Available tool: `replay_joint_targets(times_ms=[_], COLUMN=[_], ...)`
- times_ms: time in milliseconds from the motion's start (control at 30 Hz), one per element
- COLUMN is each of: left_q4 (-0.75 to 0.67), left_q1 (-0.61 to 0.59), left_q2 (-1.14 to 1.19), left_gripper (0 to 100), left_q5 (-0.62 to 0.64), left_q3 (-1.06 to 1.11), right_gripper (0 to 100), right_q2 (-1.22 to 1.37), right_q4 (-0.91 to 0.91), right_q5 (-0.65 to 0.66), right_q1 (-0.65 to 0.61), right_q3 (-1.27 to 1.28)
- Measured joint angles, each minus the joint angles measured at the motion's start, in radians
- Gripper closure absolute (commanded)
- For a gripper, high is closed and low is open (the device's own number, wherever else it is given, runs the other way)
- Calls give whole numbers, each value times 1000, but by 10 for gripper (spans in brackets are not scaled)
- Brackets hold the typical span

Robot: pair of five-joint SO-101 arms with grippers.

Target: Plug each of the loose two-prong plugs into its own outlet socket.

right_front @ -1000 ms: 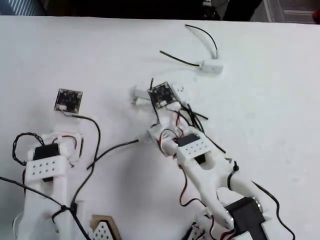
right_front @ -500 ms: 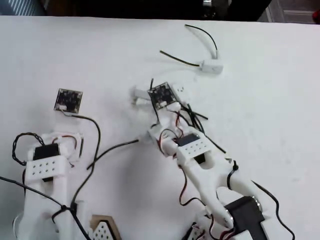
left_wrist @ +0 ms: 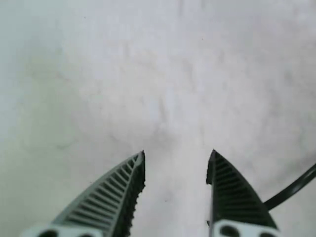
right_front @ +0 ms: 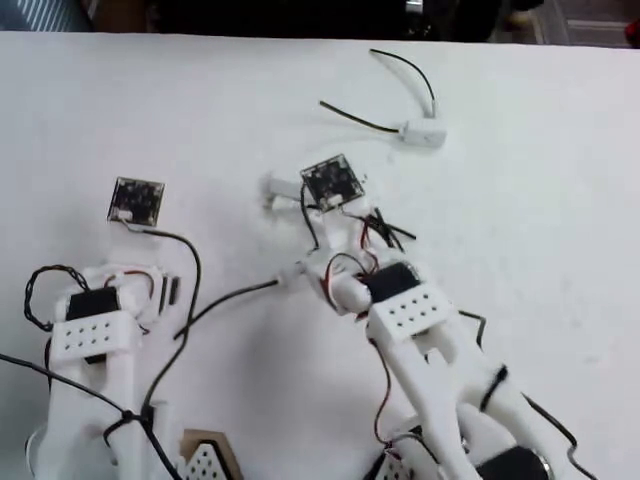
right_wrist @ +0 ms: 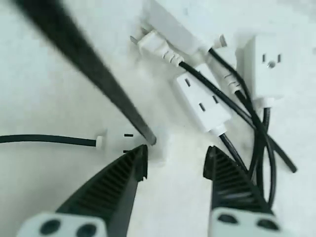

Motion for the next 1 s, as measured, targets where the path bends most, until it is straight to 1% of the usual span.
replay_joint_targets(times_ms=[133,200,267,367,500,600,733,833,1000], left_q4=[-3,-3,11,78,181,204,207,193,176], left_q1=[0,9,40,101,219,330,476,560,612], left_q2=[0,0,0,0,0,0,11,97,387], left_gripper=[767,766,763,760,736,733,732,732,735], left_q5=[0,0,0,0,-6,-52,-106,-114,-114], left_q3=[0,-8,-41,-124,-247,-276,-278,-296,-468], right_gripper=[854,868,869,868,868,868,871,871,872], right_q2=[-121,-157,-176,-184,-184,-183,-183,-183,-183], right_q4=[101,129,129,78,-51,-143,-230,-258,-264], right_q5=[0,0,0,-51,-150,-190,-199,-199,-199], right_q1=[-26,-18,17,98,219,290,356,408,463], right_q3=[-8,-8,-5,44,124,169,204,204,204])
